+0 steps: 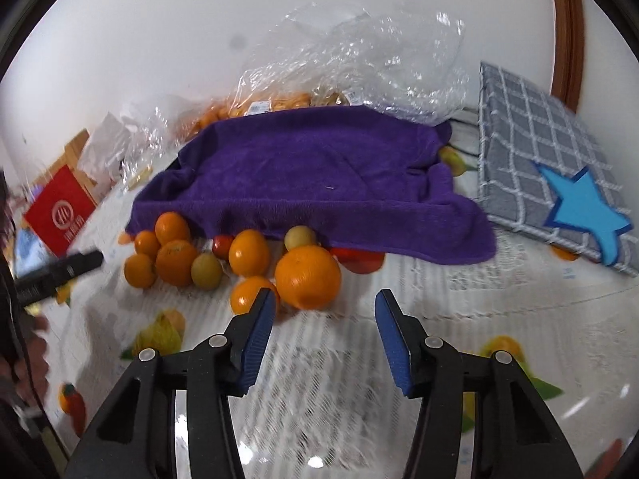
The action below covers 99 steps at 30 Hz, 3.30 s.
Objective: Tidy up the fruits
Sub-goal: 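Close the right gripper on a large orange while the left gripper grasps another orange, then carry the right gripper's orange over the purple towel while the left gripper carries its orange there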
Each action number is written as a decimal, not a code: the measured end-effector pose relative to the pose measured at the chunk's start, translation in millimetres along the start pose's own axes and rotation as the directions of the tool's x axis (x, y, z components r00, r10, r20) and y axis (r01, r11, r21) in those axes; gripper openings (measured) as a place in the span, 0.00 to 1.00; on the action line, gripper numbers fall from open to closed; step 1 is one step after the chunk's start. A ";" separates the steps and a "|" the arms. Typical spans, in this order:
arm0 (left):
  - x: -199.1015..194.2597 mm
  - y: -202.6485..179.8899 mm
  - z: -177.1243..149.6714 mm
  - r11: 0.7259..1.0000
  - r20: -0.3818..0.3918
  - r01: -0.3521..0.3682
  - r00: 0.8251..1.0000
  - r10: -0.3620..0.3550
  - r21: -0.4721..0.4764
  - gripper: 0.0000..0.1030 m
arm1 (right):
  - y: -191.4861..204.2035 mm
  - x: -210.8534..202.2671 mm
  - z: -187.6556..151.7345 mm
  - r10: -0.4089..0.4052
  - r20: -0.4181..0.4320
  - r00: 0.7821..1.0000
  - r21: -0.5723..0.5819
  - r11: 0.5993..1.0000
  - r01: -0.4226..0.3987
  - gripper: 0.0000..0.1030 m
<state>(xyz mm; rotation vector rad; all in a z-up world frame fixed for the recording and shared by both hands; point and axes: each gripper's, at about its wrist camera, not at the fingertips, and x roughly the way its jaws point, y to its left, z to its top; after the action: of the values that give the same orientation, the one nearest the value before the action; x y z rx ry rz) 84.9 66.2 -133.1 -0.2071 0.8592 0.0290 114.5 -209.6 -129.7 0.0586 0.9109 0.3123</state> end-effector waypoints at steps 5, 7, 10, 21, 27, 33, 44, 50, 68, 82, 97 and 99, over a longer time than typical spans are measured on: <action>8.2 0.4 -0.4 1.000 -0.003 0.029 1.000 -0.029 -0.001 0.81 | 0.3 16.7 11.5 0.045 -0.032 0.998 0.045 0.998 -0.044 0.51; 10.6 1.1 -0.1 0.999 -0.002 0.034 0.999 -0.034 -0.003 0.81 | -0.1 26.4 15.2 0.045 -0.057 0.997 0.064 0.997 -0.042 0.51; 13.4 0.7 0.6 0.999 0.000 0.045 0.999 -0.045 -0.009 0.81 | -4.1 33.7 19.4 0.073 -0.063 0.995 0.099 0.993 -0.067 0.51; 20.9 -16.9 -0.8 0.993 -0.008 0.114 0.993 -0.114 0.033 0.81 | -27.4 11.9 18.2 0.037 -0.031 0.999 0.090 0.995 -0.034 0.41; 34.2 -31.8 -3.8 0.994 -0.035 0.102 0.994 -0.100 0.039 0.71 | -34.7 6.7 3.5 -0.020 -0.044 0.999 0.048 0.999 0.022 0.41; 37.5 -35.4 -10.4 0.996 -0.011 0.063 0.998 -0.063 0.059 0.33 | -35.5 9.5 -7.8 -0.020 -0.037 0.999 0.024 0.999 0.021 0.44; 35.0 -27.0 -16.2 0.993 0.000 0.118 0.993 -0.118 0.027 0.32 | -24.7 13.7 -18.9 -0.095 -0.024 0.995 -0.055 0.994 0.094 0.46; 28.4 -5.6 -21.2 0.960 0.043 0.270 0.963 -0.267 -0.076 0.32 | -30.6 7.6 -20.7 -0.065 -0.009 0.998 -0.028 0.997 0.065 0.42; -2.4 -4.4 -24.1 0.954 0.201 0.295 0.939 -0.280 -0.050 0.32 | -23.1 -16.3 -28.4 -0.003 0.109 0.994 -0.061 0.998 0.010 0.42; -10.7 -6.5 -25.0 0.957 0.237 0.288 0.932 -0.272 -0.034 0.32 | -25.4 -21.2 -30.6 0.041 0.113 0.993 -0.047 0.998 -0.036 0.42; -12.2 -9.9 -24.3 0.958 0.243 0.286 0.931 -0.271 -0.030 0.32 | -5.5 -41.2 -21.5 0.061 0.151 0.987 -0.094 0.994 -0.047 0.42; -12.4 -9.1 -24.3 0.959 0.245 0.283 0.932 -0.267 -0.031 0.32 | -2.7 -45.5 -18.2 0.070 0.164 0.984 -0.100 0.994 -0.054 0.42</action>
<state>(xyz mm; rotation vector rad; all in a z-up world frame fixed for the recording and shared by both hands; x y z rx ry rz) 59.6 53.3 -137.6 -0.3777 0.5831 -0.1781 74.9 -226.9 -106.5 0.0249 0.7273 0.4024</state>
